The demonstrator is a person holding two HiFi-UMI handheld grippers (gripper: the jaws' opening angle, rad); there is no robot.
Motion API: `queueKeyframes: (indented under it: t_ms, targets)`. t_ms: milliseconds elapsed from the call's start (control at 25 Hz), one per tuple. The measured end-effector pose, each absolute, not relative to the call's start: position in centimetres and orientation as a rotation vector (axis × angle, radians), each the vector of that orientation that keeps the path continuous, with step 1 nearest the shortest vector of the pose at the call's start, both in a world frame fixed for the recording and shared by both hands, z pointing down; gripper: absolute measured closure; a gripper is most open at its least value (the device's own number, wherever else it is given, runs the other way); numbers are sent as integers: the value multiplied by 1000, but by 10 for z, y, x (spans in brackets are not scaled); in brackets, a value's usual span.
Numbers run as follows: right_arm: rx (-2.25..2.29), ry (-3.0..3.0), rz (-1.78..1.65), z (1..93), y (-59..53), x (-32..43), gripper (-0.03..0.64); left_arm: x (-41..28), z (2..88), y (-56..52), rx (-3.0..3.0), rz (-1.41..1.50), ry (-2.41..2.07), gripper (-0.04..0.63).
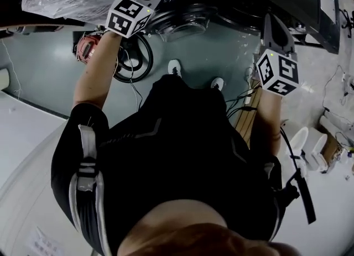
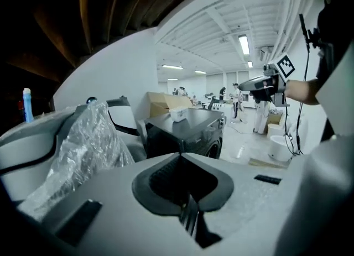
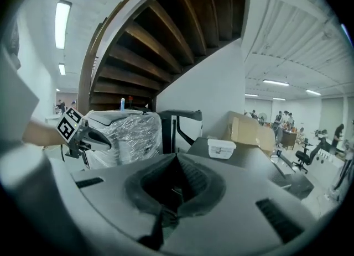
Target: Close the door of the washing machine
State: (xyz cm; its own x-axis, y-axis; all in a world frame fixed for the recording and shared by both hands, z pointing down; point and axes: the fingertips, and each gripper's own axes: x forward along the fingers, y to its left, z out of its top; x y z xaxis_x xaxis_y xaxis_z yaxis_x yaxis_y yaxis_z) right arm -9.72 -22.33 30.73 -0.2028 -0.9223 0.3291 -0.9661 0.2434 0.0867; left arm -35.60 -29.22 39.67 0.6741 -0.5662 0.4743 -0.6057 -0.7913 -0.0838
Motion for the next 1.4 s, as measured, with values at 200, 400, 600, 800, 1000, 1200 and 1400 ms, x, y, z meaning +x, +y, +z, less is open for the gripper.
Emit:
queueKeyframes:
  t_ms: [200, 400, 600, 800, 1000, 1200, 1400]
  targets:
    - [1698, -2190, 322, 354, -220, -130, 612, -353, 456, -287, 2757, 853, -813, 591]
    - [1620, -2158, 391, 403, -214, -150, 612, -359, 520, -300, 2627, 939, -806, 586]
    - [1521, -2143, 544, 473, -208, -173, 612, -364, 592, -302, 2534, 1131, -750, 500]
    - [1422, -2142, 620, 532, -202, -200, 612, -361, 644, -299, 2500, 1236, -640, 474]
    - [1362, -2154, 681, 566, -192, -224, 612, -357, 685, -294, 2481, 1332, -524, 456]
    - [1348, -2140, 699, 585, -193, -224, 612, -351, 703, -295, 2485, 1410, -450, 456]
    - [1350, -2129, 705, 591, -191, -222, 612, -351, 702, -293, 2498, 1429, -390, 458]
